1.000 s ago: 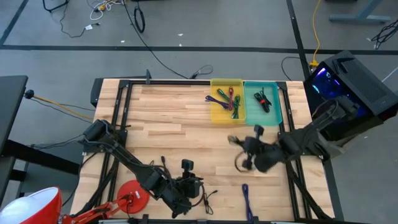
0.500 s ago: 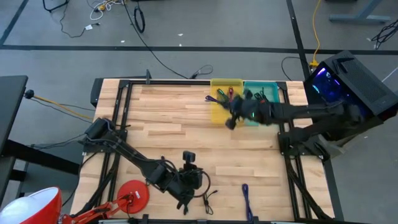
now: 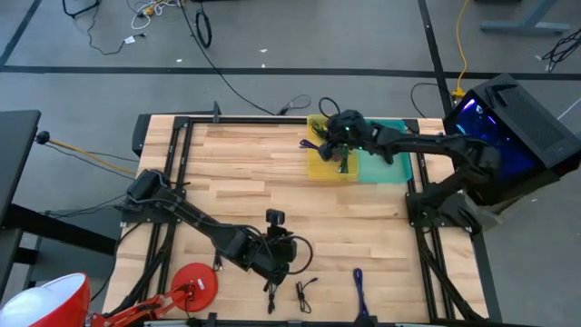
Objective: Pick & Place USB Port
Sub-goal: Put the green black charger cable into the yellow bin, then put the violet black charger cable into the yellow bin
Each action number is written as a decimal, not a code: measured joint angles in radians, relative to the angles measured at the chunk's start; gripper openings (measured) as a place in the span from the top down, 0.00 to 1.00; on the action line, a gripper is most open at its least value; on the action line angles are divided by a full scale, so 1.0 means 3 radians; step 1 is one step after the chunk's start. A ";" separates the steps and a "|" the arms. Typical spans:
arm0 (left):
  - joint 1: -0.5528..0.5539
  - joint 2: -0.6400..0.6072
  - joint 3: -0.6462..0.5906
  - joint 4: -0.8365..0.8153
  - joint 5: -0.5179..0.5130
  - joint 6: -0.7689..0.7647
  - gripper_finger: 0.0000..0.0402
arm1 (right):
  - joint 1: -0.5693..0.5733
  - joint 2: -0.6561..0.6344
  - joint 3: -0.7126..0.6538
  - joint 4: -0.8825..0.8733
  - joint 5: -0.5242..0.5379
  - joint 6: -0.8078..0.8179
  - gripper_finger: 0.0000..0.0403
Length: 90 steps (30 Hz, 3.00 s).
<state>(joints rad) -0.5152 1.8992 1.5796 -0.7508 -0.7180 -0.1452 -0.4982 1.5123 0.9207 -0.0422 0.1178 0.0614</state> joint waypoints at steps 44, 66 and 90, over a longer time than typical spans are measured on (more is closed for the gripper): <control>0.0230 0.0000 -0.0001 -0.0331 0.0315 -0.0615 0.82 | 0.2178 -0.0814 0.0006 -0.1834 -0.1064 0.1627 0.68; -0.0222 0.0000 0.0000 -0.0224 0.0319 -0.1080 0.82 | 0.4582 0.0316 0.0003 -0.0881 -0.0254 0.4505 0.71; -0.0282 0.0000 0.0000 -0.0127 0.0307 -0.1230 0.82 | 0.4590 0.0633 0.0003 -0.1153 -0.0271 0.4805 0.71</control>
<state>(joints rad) -0.5999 1.8992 1.5795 -0.7891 -0.6258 -0.5140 0.8787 1.7021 0.9215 -0.3881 0.0364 1.5028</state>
